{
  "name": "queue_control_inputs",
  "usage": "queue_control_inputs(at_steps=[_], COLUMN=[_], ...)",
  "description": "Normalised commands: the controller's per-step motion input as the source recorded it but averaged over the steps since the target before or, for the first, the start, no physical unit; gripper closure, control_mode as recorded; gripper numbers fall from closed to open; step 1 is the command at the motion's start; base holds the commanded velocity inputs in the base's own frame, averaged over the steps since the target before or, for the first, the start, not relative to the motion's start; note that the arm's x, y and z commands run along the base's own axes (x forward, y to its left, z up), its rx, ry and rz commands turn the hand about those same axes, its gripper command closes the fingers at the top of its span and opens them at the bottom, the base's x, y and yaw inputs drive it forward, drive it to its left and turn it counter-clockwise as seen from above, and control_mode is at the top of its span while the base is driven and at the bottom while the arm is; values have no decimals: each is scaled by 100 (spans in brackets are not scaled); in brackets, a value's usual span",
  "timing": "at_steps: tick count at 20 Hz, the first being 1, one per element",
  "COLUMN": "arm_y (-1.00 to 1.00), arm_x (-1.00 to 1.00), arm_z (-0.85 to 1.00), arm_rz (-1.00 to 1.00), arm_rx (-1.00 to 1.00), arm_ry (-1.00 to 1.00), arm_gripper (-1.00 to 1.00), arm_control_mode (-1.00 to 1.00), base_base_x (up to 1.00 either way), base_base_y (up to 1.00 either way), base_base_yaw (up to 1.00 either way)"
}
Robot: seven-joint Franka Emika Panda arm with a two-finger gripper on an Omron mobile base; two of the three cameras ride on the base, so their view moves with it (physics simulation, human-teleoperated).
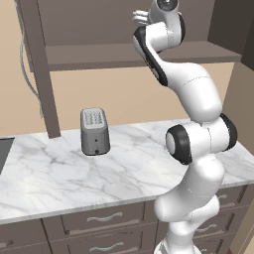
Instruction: Open the cabinet, pick the kettle from the cabinet, and place it in the sink.
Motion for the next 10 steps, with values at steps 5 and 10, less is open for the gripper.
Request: queue_control_inputs(at_steps=[5, 10], arm_y=[0, 0], arm_x=[18, 1], arm_z=[-1, -9], arm_rz=[0, -1], arm_rx=[0, 0], arm_ry=[0, 0], arm_gripper=[-100, 100], arm_control_mode=[-100, -100], base_base_x=[0, 0], base_base_y=[0, 0], base_base_yaw=[0, 0])
